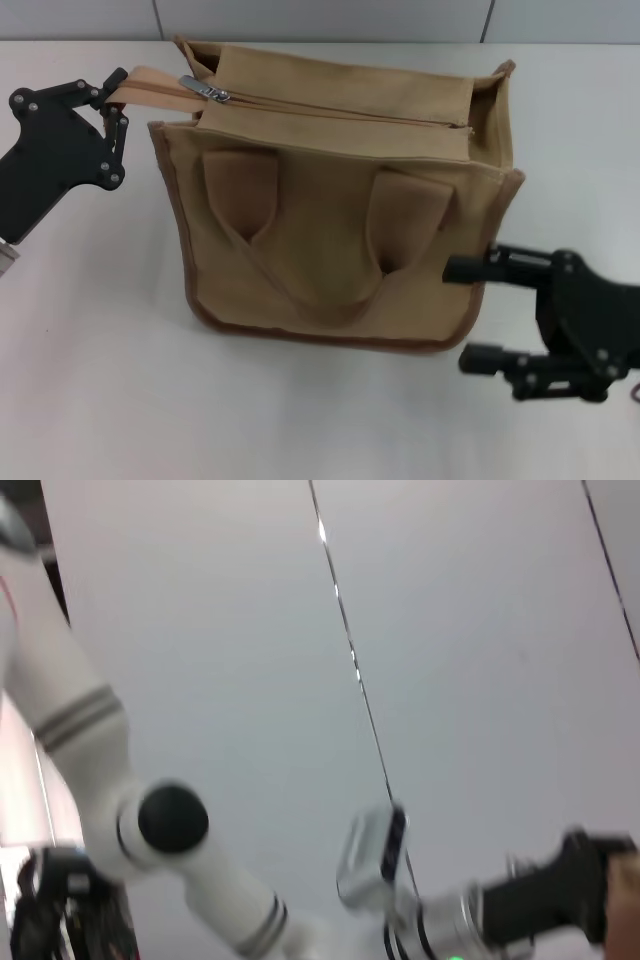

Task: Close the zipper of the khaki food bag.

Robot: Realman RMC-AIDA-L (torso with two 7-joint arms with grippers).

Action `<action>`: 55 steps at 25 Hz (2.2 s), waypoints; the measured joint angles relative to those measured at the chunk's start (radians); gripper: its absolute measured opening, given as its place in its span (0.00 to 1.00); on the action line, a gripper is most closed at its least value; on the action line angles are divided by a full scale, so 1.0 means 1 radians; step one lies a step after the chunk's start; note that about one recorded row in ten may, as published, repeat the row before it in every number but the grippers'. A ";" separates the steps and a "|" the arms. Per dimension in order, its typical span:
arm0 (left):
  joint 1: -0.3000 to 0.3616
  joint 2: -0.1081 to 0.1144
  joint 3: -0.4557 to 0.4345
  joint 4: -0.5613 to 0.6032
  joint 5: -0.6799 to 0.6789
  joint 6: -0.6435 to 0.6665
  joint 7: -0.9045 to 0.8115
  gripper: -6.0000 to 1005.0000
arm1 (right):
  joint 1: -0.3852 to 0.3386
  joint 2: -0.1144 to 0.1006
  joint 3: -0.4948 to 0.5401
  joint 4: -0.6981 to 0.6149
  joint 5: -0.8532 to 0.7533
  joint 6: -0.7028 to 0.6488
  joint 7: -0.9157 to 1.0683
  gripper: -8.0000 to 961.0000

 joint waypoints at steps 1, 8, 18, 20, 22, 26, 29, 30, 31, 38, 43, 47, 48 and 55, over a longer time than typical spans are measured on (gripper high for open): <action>0.000 0.000 0.000 0.000 0.000 0.000 0.000 0.02 | 0.005 0.000 0.000 0.000 0.019 -0.011 0.022 0.81; -0.004 -0.001 0.000 -0.001 0.000 0.004 -0.001 0.02 | 0.074 -0.001 0.000 -0.001 0.188 -0.001 0.305 0.81; -0.006 0.001 0.004 -0.001 0.000 0.010 -0.008 0.02 | 0.302 -0.050 -0.045 -0.020 0.211 0.194 0.803 0.81; -0.006 0.001 0.006 -0.001 0.000 0.011 -0.008 0.02 | 0.343 -0.057 -0.076 -0.035 0.209 0.216 0.875 0.81; -0.005 0.002 0.008 0.001 0.000 0.012 -0.008 0.02 | 0.380 -0.059 -0.113 -0.069 0.209 0.240 0.962 0.81; -0.005 0.004 0.009 0.005 0.000 0.013 -0.009 0.02 | 0.431 -0.061 -0.178 -0.130 0.209 0.295 1.113 0.81; -0.007 0.005 0.009 0.006 0.000 0.015 -0.011 0.02 | 0.475 -0.070 -0.245 -0.141 0.208 0.361 1.235 0.81; -0.007 0.005 0.009 0.006 0.000 0.015 -0.011 0.02 | 0.475 -0.070 -0.245 -0.141 0.208 0.361 1.235 0.81; -0.008 0.005 0.009 0.006 0.000 0.015 -0.011 0.02 | 0.486 -0.071 -0.260 -0.141 0.208 0.377 1.258 0.81; -0.009 0.004 0.009 0.006 0.000 0.019 -0.011 0.02 | 0.544 -0.069 -0.304 -0.138 0.133 0.472 1.393 0.81; -0.009 0.003 0.009 0.006 0.000 0.022 -0.012 0.02 | 0.574 -0.065 -0.316 -0.132 0.114 0.505 1.424 0.81; -0.009 0.003 0.009 0.005 0.000 0.027 -0.012 0.02 | 0.595 -0.062 -0.328 -0.117 0.107 0.526 1.431 0.81; -0.009 0.003 0.009 0.005 0.000 0.027 -0.012 0.02 | 0.601 -0.062 -0.333 -0.110 0.107 0.534 1.431 0.81; -0.012 0.003 0.009 0.006 0.000 0.037 -0.013 0.02 | 0.615 -0.054 -0.369 -0.091 0.106 0.586 1.442 0.81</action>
